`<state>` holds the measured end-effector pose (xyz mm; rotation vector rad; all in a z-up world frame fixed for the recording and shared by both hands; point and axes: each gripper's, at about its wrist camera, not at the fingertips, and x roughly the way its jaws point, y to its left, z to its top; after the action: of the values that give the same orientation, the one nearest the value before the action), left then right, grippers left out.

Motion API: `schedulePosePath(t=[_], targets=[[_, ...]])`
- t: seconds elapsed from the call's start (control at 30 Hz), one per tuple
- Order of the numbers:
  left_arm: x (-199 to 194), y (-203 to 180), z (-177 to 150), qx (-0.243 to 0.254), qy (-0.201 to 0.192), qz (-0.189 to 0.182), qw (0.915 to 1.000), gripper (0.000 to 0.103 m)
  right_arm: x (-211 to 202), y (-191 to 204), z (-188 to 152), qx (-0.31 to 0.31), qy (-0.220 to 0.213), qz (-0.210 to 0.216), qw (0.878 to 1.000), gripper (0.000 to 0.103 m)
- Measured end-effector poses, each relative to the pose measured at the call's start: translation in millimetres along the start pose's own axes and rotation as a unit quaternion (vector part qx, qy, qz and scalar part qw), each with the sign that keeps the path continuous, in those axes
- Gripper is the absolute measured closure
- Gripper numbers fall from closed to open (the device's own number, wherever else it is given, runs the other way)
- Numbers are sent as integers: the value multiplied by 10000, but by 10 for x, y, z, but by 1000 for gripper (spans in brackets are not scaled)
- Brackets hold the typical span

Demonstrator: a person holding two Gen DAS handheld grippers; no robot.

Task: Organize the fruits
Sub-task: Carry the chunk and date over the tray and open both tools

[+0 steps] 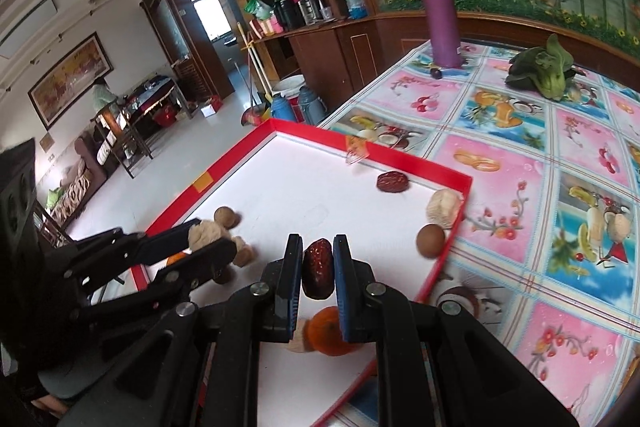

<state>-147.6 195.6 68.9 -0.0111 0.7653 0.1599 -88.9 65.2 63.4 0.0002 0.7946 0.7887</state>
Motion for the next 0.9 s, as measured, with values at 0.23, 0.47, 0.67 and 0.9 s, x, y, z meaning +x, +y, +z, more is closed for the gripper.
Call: schedulePosePath(t=[0.23,0.47,0.67,0.9], targets=[[128,192,1,-182,88,162,9997,73,125,124,-40,-84,122,70,9999,90],[242,316,-8,-297,200,275,9990,73,211,216,-97,-171,225,188,9994,90],[323,331,-11,-322,277,318,9986,73,259,268,-155,-210,290,273,9990,90],[367,325,21,-297,281,377,9985,73,307,248,-206,-161,349,351,9986,90]])
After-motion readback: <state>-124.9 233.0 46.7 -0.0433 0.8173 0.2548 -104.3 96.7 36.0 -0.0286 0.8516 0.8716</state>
